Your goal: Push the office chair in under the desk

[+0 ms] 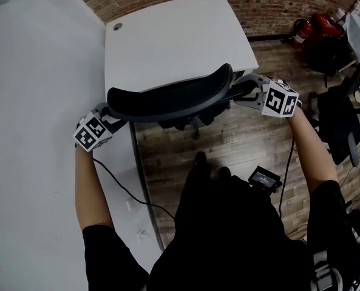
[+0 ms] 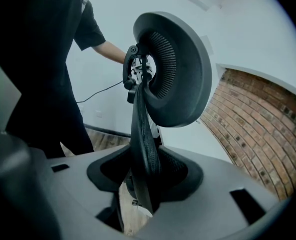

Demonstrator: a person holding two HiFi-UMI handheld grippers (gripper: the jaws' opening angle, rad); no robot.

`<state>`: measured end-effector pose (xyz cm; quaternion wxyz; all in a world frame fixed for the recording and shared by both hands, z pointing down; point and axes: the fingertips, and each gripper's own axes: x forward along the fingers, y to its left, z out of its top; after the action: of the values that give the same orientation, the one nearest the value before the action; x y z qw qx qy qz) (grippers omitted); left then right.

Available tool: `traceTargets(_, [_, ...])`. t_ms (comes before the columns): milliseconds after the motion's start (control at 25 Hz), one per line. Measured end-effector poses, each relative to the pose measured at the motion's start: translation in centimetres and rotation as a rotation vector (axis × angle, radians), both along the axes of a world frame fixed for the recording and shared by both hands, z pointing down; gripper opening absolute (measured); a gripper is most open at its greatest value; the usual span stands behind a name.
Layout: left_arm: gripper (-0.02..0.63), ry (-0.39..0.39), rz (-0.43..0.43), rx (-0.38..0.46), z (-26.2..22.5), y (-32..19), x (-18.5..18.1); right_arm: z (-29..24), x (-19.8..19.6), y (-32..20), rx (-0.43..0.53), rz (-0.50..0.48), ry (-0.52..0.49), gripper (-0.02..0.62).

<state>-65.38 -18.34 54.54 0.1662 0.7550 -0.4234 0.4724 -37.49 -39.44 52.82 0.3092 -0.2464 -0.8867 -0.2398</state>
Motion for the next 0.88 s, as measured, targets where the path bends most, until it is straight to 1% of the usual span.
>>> traceTargets(120, [0.198, -0.003, -0.001, -0.008, -0.2, -0.4, -0.9, -0.2, -0.5, 0.2, -0.007, -0.005, -0.010, 0.172])
traceTargets(280, [0.201, -0.001, 0.013, -0.027, -0.4, -0.5, -2.0, -0.4, -1.2, 1.4, -0.052, -0.034, -0.026, 0.158])
traceTargets(520, [0.206, 0.004, 0.020, -0.019, -0.5, -0.8, -3.1, -0.4, -2.0, 1.6, -0.049, -0.038, -0.039, 0.152])
traceTargets(720, [0.204, 0.004, 0.026, 0.029, -0.9, -0.9, -1.2, -0.1, -0.7, 0.6, -0.045, -0.037, -0.015, 0.152])
traceTargets(880, [0.204, 0.026, 0.040, 0.048, -1.6, -1.2, 0.5, -0.2, -0.5, -1.1, -0.037, -0.028, 0.016, 0.166])
